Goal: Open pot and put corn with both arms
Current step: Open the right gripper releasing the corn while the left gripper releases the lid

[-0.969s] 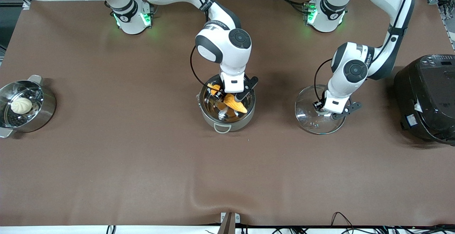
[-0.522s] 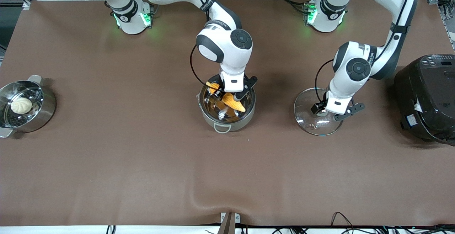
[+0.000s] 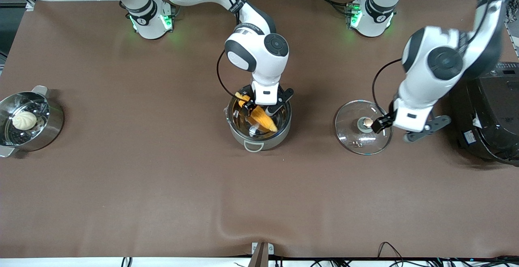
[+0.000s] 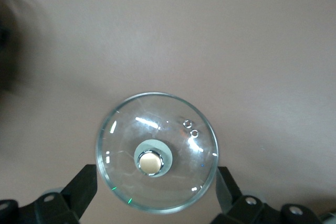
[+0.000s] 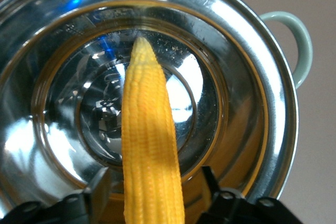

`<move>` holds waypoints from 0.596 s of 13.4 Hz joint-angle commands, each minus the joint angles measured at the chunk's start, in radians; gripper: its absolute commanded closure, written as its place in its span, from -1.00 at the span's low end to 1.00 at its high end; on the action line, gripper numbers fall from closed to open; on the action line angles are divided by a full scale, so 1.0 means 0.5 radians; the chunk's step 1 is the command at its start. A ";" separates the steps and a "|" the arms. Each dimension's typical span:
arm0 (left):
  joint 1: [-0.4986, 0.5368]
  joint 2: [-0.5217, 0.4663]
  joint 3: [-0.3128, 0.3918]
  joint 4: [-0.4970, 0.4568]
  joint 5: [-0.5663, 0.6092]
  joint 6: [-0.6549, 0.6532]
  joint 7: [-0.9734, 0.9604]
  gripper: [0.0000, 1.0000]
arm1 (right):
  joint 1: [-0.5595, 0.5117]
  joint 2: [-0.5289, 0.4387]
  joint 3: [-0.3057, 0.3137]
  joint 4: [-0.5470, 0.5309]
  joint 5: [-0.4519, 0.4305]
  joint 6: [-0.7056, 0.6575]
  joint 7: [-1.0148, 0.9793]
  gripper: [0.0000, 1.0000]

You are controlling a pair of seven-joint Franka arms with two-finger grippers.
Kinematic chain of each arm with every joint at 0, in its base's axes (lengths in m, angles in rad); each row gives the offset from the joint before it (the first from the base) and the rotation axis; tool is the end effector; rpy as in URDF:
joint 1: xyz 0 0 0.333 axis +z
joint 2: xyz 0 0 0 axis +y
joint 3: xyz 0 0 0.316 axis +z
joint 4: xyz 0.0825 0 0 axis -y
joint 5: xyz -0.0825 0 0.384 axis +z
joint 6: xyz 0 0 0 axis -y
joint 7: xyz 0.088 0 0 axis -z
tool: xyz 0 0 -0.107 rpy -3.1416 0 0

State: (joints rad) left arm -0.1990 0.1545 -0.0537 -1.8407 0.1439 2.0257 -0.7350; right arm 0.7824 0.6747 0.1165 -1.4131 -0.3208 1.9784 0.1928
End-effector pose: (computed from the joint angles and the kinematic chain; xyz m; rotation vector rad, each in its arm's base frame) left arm 0.5886 -0.1421 0.4459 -2.9786 -0.6376 -0.1296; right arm 0.4718 0.5361 0.2980 2.6605 1.1684 0.0341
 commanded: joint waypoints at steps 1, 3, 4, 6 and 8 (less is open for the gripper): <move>0.005 0.013 -0.018 0.272 0.031 -0.240 0.107 -1.00 | 0.024 0.004 -0.021 0.019 -0.040 -0.002 0.074 -1.00; 0.005 0.010 -0.018 0.383 0.025 -0.342 0.187 -1.00 | 0.003 -0.021 -0.021 0.028 -0.027 -0.008 0.071 -1.00; 0.008 0.004 -0.018 0.426 0.022 -0.388 0.233 -1.00 | -0.018 -0.036 -0.021 0.034 -0.021 -0.014 0.071 -1.00; 0.021 0.001 -0.021 0.512 0.013 -0.495 0.362 -1.00 | -0.119 -0.100 -0.012 0.040 0.009 -0.024 0.059 -1.00; 0.021 0.001 -0.024 0.598 0.013 -0.618 0.381 -1.00 | -0.227 -0.201 -0.012 0.037 0.174 -0.088 0.053 -1.00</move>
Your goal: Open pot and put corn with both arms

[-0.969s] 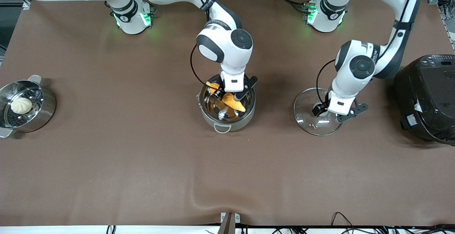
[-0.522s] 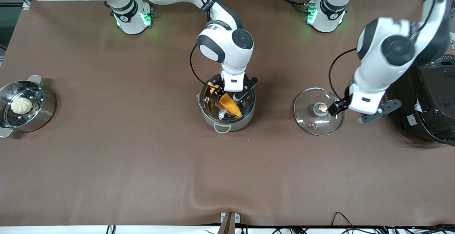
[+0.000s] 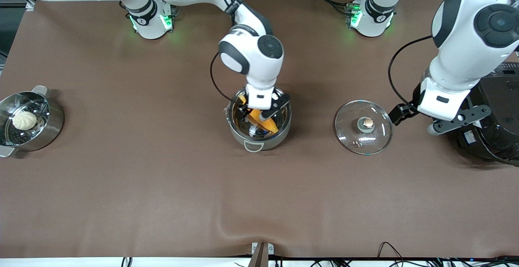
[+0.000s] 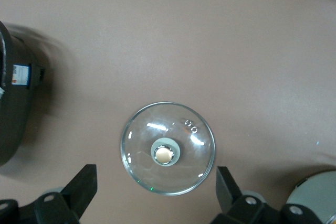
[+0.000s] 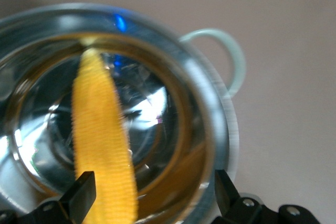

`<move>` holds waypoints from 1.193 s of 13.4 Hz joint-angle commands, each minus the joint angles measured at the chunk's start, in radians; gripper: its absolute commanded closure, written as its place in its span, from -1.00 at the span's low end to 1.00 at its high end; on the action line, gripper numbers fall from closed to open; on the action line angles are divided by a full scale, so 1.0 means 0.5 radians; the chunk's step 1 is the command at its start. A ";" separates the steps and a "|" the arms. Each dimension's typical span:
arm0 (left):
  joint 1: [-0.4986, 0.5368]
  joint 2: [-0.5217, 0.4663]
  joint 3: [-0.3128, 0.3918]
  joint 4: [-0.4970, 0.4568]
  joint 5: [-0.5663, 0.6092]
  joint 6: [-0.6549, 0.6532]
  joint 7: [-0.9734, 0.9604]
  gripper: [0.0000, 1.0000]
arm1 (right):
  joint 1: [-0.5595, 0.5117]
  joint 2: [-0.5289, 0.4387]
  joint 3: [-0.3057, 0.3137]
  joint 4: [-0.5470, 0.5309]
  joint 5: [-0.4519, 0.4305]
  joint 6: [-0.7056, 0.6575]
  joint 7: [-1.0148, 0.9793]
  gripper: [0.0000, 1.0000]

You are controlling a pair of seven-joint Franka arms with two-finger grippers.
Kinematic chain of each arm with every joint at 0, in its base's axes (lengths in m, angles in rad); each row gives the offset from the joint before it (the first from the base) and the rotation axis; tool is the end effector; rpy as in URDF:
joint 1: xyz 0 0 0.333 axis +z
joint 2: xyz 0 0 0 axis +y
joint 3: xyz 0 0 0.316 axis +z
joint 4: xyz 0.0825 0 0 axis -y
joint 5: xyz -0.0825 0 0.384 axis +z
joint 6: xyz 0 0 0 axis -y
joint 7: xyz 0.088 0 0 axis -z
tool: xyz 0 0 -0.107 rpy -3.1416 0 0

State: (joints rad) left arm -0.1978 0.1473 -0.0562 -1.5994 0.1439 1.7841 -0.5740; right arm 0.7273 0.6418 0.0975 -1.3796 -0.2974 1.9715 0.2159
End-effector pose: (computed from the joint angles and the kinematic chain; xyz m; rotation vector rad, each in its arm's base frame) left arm 0.5965 -0.1399 0.5448 -2.9996 -0.4425 -0.1335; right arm 0.5129 0.5065 0.3356 2.7484 1.0247 0.0971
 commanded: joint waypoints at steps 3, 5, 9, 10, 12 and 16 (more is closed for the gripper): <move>0.024 -0.049 -0.016 0.158 0.016 -0.206 0.181 -1.00 | -0.359 -0.320 0.029 -0.033 0.303 -0.300 -0.088 -1.00; 0.027 -0.110 -0.019 0.158 -0.011 -0.248 0.224 -1.00 | -0.542 -0.427 0.029 -0.036 0.368 -0.545 -0.149 -1.00; 0.049 -0.190 0.020 0.155 -0.190 -0.267 0.347 -1.00 | -0.911 -0.486 0.020 -0.112 0.371 -0.676 -0.339 -1.00; 0.049 -0.196 0.017 0.146 -0.190 -0.282 0.347 -1.00 | -1.012 -0.486 0.023 -0.143 0.371 -0.676 -0.416 -1.00; 0.052 -0.206 0.017 0.137 -0.186 -0.289 0.350 -1.00 | -1.245 -0.547 0.032 -0.259 0.377 -0.672 -0.578 -1.00; 0.092 -0.221 -0.016 0.134 -0.186 -0.319 0.393 -1.00 | -1.491 -0.899 0.017 -0.566 0.524 -0.630 -0.705 -1.00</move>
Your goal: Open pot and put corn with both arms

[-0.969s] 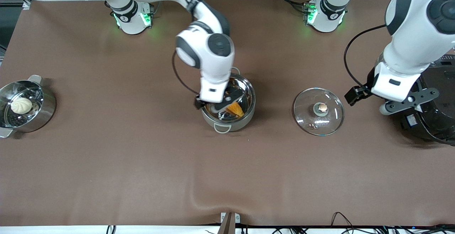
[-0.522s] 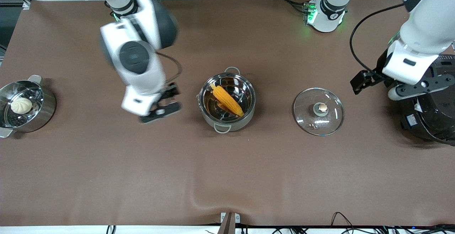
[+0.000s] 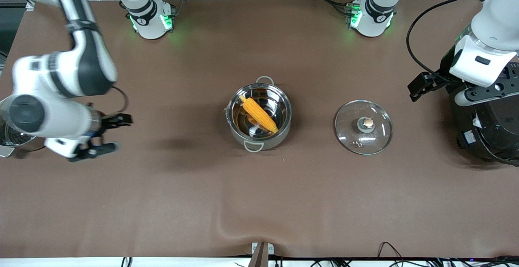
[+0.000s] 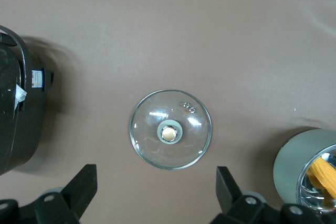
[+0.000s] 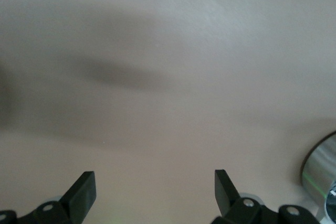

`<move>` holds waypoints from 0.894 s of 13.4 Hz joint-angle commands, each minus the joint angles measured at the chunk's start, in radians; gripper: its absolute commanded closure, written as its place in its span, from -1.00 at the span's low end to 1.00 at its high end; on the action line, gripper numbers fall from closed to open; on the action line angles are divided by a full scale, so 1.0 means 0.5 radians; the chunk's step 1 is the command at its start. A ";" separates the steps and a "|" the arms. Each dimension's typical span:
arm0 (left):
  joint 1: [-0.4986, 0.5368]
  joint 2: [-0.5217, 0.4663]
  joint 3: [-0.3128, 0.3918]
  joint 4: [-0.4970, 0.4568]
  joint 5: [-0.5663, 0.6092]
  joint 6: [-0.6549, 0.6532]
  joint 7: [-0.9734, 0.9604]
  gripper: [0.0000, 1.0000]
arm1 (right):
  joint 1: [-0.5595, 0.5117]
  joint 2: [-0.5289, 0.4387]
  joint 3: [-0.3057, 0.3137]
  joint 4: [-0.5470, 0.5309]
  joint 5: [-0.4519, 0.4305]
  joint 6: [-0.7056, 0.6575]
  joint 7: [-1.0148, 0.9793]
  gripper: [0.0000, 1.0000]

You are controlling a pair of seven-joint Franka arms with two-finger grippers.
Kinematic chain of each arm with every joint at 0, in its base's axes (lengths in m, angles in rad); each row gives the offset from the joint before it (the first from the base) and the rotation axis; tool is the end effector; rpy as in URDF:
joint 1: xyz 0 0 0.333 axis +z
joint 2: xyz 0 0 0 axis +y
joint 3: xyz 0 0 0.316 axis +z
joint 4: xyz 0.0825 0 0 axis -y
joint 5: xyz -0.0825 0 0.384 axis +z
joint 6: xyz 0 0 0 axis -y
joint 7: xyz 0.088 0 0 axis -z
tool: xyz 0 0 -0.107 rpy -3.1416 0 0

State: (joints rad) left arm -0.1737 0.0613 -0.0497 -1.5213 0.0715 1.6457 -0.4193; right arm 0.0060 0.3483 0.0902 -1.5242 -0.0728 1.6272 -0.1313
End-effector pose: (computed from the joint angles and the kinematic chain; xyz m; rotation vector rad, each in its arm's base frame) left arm 0.5686 -0.1209 0.6204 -3.0797 -0.2981 -0.1262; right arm 0.6342 0.0469 0.4422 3.0603 0.3673 -0.3786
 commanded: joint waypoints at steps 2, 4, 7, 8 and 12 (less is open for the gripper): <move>0.068 -0.058 -0.029 -0.022 -0.042 -0.049 0.124 -1.00 | -0.110 -0.524 0.034 -0.467 0.075 0.157 -0.007 -1.00; 0.108 -0.061 -0.032 -0.022 -0.042 -0.052 0.200 -1.00 | -0.113 -0.669 0.031 -0.517 0.078 0.133 0.011 -1.00; 0.120 -0.074 -0.029 -0.022 -0.045 -0.061 0.240 -1.00 | -0.101 -0.761 -0.076 -0.492 0.130 0.123 0.014 -1.00; 0.123 -0.074 -0.029 -0.022 -0.045 -0.061 0.250 -1.00 | -0.107 -0.779 -0.091 -0.477 0.164 0.099 0.017 -1.00; 0.126 -0.067 -0.014 -0.016 -0.045 -0.061 0.342 -1.00 | -0.147 -0.786 -0.131 -0.345 0.235 -0.116 0.090 -1.00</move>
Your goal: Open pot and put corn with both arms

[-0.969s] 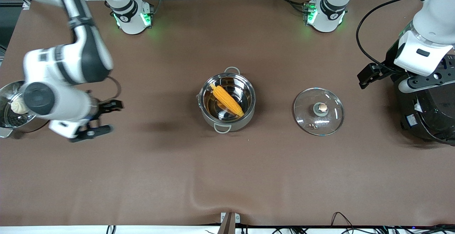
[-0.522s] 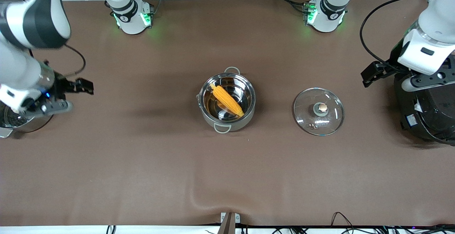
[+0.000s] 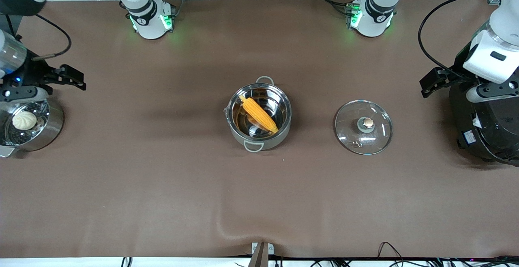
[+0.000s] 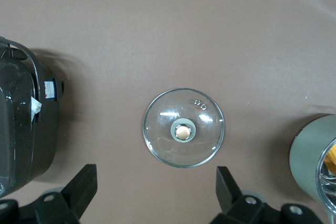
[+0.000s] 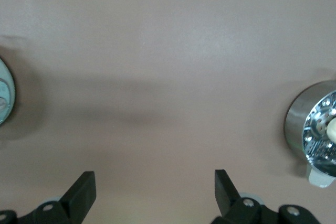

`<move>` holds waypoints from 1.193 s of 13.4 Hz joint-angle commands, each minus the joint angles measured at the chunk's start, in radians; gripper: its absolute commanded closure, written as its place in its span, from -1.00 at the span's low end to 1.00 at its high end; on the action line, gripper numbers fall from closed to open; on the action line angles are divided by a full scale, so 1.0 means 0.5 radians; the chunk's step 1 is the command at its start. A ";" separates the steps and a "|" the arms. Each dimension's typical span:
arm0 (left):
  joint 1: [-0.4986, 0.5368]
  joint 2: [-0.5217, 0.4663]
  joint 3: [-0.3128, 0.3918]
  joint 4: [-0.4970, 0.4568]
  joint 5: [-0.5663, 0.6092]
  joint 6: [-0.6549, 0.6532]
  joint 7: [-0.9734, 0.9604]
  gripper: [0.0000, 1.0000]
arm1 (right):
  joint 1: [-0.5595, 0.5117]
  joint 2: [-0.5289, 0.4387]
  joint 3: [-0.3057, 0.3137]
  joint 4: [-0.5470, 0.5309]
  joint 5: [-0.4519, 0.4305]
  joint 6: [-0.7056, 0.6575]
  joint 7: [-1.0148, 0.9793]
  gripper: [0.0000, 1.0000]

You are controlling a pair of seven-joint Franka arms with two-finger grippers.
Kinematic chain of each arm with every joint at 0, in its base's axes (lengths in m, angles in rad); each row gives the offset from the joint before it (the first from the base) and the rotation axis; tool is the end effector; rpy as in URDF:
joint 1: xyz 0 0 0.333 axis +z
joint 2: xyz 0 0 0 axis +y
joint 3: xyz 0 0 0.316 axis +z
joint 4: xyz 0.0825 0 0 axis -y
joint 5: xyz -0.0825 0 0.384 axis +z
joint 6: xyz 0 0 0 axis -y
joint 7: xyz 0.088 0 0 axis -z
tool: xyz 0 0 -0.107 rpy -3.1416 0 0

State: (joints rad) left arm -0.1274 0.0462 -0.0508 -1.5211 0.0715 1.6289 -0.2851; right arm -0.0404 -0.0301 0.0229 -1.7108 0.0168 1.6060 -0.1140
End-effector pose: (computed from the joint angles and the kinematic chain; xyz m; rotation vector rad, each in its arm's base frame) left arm 0.5674 -0.0941 0.6276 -3.0820 -0.1621 -0.1171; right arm 0.5434 -0.0076 0.5780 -3.1150 -0.1485 0.1146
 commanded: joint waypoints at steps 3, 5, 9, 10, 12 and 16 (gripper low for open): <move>0.040 -0.040 -0.015 -0.013 -0.066 -0.030 0.153 -1.00 | -0.066 -0.029 -0.079 0.117 0.052 -0.171 0.062 -1.00; 0.037 -0.037 -0.015 -0.010 -0.069 -0.052 0.156 -1.00 | -0.085 -0.029 -0.080 0.188 0.034 -0.251 0.126 -1.00; 0.034 -0.031 -0.027 -0.004 -0.088 -0.055 0.156 -1.00 | -0.079 -0.026 -0.107 0.246 0.019 -0.276 0.115 -1.00; 0.037 -0.025 -0.024 -0.001 -0.124 -0.067 0.156 -1.00 | -0.085 -0.023 -0.119 0.292 0.018 -0.276 0.087 -1.00; 0.034 -0.022 -0.015 0.002 -0.143 -0.085 0.153 -1.00 | -0.082 -0.023 -0.126 0.298 0.022 -0.276 0.056 -1.00; 0.034 -0.022 -0.012 0.002 -0.131 -0.119 0.150 -1.00 | -0.082 -0.026 -0.126 0.298 0.025 -0.310 0.062 -1.00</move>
State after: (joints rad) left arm -0.1240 0.0459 -0.0517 -1.5211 0.0256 1.5900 -0.2362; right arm -0.0677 -0.0349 -0.0454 -1.5687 0.0184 1.4668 -0.0721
